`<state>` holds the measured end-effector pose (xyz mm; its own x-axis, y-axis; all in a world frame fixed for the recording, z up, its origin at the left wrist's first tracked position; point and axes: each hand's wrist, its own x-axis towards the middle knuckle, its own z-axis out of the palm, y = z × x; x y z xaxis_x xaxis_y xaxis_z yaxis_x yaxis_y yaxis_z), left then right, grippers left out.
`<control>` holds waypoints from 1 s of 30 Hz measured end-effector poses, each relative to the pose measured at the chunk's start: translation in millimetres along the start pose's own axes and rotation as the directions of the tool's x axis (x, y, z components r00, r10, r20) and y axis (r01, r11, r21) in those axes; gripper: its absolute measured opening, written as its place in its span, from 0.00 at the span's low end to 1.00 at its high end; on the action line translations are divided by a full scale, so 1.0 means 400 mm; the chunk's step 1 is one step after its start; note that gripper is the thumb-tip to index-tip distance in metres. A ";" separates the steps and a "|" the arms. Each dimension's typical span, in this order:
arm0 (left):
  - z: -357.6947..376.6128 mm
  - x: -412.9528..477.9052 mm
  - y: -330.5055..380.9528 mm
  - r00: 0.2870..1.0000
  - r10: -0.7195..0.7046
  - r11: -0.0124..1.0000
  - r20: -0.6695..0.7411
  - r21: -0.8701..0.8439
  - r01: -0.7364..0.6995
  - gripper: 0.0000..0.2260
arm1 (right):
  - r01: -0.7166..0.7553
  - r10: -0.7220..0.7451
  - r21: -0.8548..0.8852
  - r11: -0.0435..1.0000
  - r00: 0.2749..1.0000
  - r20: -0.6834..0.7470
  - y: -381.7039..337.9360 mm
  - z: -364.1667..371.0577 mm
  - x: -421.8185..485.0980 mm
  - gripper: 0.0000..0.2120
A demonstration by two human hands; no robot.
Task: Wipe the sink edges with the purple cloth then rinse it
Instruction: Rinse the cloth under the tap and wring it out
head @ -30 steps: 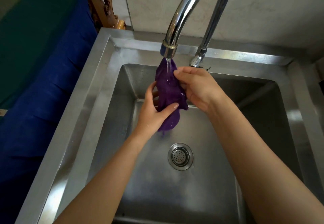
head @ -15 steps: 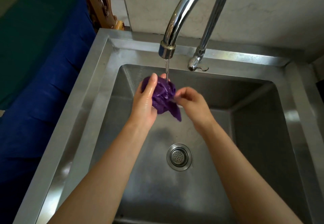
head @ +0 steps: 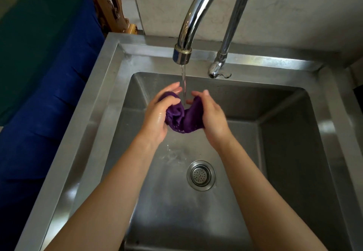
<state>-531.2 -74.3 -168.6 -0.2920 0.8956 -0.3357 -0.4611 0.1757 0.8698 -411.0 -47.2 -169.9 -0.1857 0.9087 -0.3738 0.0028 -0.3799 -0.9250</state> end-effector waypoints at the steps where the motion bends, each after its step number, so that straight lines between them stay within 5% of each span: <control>1: 0.005 -0.005 -0.005 1.000 -0.014 1.000 0.011 -0.016 0.014 0.14 | 0.105 -0.106 -0.110 0.988 0.994 -0.005 -0.007 0.017 -0.012 0.18; 4: 0.017 -0.013 -0.021 0.995 -0.061 0.996 0.075 -0.059 0.065 0.19 | 0.292 -0.295 -0.261 0.920 0.955 0.030 -0.007 0.060 -0.035 0.19; 7: 0.014 -0.011 -0.036 0.992 -0.057 0.998 0.109 0.020 0.055 0.26 | 0.291 -0.297 -0.383 0.876 0.954 0.046 0.001 0.068 -0.022 0.22; 13: 0.017 -0.008 -0.038 0.985 -0.127 0.988 0.116 0.101 0.115 0.14 | 0.256 -0.285 -0.508 0.822 0.958 0.021 -0.011 0.070 0.037 0.26; 18: 0.042 0.005 -0.033 0.948 -0.317 0.947 0.037 -0.053 0.318 0.14 | 0.132 -0.148 -0.347 0.928 0.989 -0.020 -0.045 0.031 0.066 0.26; 23: 0.050 0.025 -0.024 0.931 -0.366 0.908 -0.017 -0.228 0.352 0.06 | -0.080 0.037 -0.114 0.990 0.941 -0.337 -0.056 -0.070 0.089 0.25; 30: 0.061 0.027 -0.015 0.964 -0.265 0.964 -0.013 -0.022 0.265 0.09 | -0.105 0.059 -0.368 0.924 0.989 -0.133 -0.140 -0.101 0.164 0.21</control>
<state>-511.2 -55.6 -168.8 -0.1703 0.8113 -0.5593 -0.5405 0.3977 0.7414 -383.6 40.7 -145.4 -0.0529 0.8997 -0.4333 0.3841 -0.3822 -0.8405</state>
